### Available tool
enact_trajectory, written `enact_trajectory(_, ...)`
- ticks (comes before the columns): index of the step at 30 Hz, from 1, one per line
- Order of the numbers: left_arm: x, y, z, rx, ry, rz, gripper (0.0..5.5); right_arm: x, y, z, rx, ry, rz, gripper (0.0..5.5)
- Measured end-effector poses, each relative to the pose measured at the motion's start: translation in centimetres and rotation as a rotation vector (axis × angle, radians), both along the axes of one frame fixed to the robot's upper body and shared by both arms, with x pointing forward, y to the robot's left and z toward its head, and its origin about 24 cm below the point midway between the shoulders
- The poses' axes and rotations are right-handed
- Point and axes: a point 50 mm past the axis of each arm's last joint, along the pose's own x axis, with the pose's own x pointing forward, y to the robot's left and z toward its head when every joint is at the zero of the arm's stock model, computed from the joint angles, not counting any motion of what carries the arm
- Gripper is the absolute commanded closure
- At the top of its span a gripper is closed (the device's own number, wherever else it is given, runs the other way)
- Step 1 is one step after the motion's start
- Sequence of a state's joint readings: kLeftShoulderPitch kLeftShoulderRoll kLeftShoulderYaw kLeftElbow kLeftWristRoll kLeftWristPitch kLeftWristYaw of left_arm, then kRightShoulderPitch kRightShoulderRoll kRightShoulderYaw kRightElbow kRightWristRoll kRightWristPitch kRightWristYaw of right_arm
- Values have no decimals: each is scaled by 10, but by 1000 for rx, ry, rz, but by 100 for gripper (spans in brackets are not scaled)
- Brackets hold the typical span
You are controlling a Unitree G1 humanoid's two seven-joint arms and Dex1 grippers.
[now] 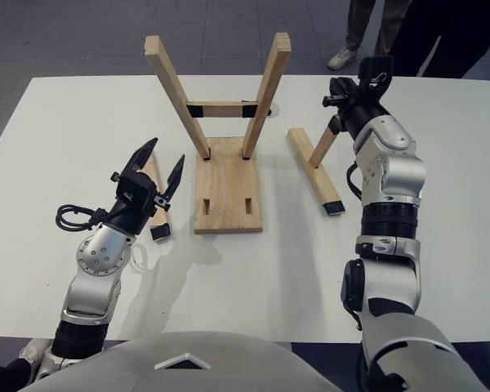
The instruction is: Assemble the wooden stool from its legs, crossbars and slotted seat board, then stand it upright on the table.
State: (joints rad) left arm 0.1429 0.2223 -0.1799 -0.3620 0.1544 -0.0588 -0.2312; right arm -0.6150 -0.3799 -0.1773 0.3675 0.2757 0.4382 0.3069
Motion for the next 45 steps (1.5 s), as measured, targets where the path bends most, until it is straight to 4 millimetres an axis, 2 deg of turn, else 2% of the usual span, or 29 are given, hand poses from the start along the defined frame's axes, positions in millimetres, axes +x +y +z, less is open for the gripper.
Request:
enact_trajectory(2,0,0,0,0,0,1,288,0,0,3,10,3,0,487)
enact_trajectory(5,0,0,0,0,0,1,288,-3,12,14,58,-1,26,487)
enact_trajectory(10,1,4,1,2,-4,15,288,-5,28,81,84,-196,64,487)
enact_trajectory(13,3,3,3,4,-12,10,288,-12,20,98,81,-236,39,487)
enact_trajectory(15,4,3,4,4,-18,8,288,-25,10,111,70,-273,17,487)
enact_trajectory(17,4,4,4,6,-21,11,288,-40,3,114,55,-288,22,487)
enact_trajectory(20,2,7,3,11,-18,19,288,-64,-14,96,61,-236,45,487)
enact_trajectory(21,1,7,3,11,-16,22,288,-70,-19,90,51,-223,42,467)
enact_trajectory(24,0,9,2,10,-14,28,288,-95,-43,45,10,-79,15,418)
enact_trajectory(26,0,10,3,12,-16,32,288,-117,-53,1,-16,62,30,380)
enact_trajectory(27,0,10,3,13,-16,33,288,-134,-55,-28,-30,163,54,367)
enact_trajectory(29,1,10,4,9,-21,28,288,-155,-51,-55,-62,246,108,320)
enact_trajectory(32,1,10,4,10,-19,28,288,-160,-46,-60,-90,229,151,252)
enact_trajectory(38,1,10,3,10,-12,26,288,-155,-43,-77,-154,221,136,142)
enact_trajectory(45,4,6,4,11,-17,8,288,-144,-35,-105,-173,263,129,142)
